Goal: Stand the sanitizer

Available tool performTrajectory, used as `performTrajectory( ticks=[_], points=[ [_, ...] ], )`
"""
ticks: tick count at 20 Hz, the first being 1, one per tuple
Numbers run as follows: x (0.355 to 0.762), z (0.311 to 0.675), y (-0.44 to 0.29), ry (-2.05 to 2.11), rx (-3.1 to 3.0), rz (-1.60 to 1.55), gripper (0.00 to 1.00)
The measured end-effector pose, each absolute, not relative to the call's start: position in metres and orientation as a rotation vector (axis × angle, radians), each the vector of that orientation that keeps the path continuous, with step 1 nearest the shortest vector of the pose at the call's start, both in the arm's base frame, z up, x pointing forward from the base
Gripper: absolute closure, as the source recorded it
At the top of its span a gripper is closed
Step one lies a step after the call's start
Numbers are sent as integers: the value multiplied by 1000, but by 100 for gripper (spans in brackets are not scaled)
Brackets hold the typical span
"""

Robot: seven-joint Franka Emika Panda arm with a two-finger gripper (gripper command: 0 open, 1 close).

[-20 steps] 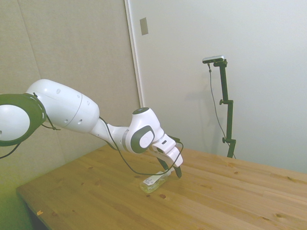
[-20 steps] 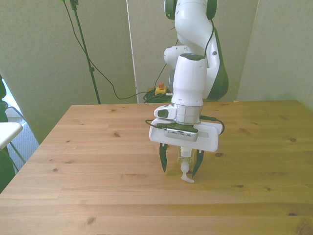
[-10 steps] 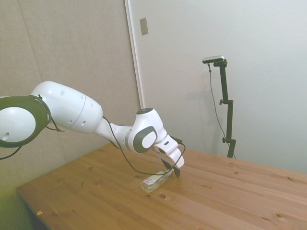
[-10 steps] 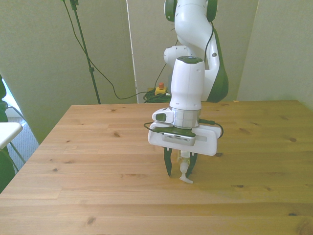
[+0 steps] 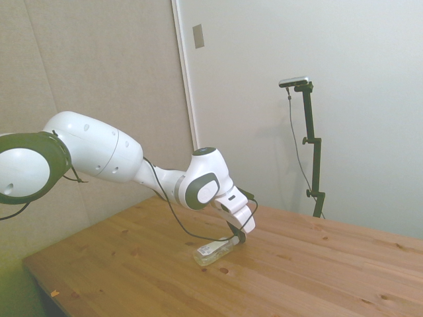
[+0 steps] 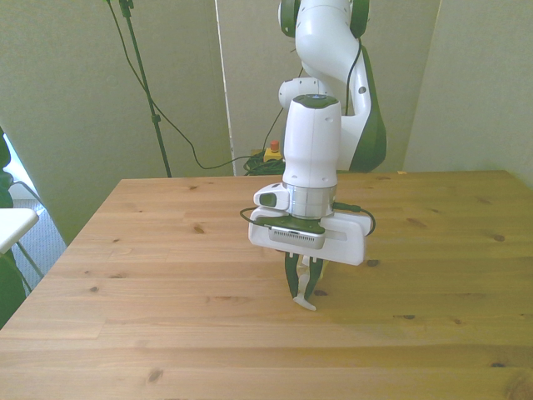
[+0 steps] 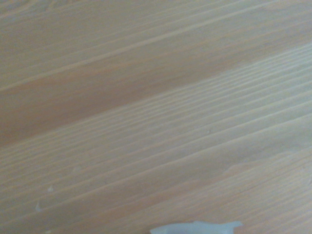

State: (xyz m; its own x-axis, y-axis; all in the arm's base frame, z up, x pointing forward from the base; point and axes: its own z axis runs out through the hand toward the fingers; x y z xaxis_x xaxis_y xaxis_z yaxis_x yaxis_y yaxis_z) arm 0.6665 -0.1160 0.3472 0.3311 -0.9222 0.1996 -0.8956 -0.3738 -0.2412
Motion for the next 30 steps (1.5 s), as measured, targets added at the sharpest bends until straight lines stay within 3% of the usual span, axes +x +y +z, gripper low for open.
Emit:
performTrajectory(
  ticks=[7, 17, 30],
  points=[
    [672, 353, -109, 1738, -2422, -519, 100],
    [671, 430, -67, 1625, -2225, -918, 100],
    [648, 441, -16, 1560, -2037, -1322, 100]
  ],
)
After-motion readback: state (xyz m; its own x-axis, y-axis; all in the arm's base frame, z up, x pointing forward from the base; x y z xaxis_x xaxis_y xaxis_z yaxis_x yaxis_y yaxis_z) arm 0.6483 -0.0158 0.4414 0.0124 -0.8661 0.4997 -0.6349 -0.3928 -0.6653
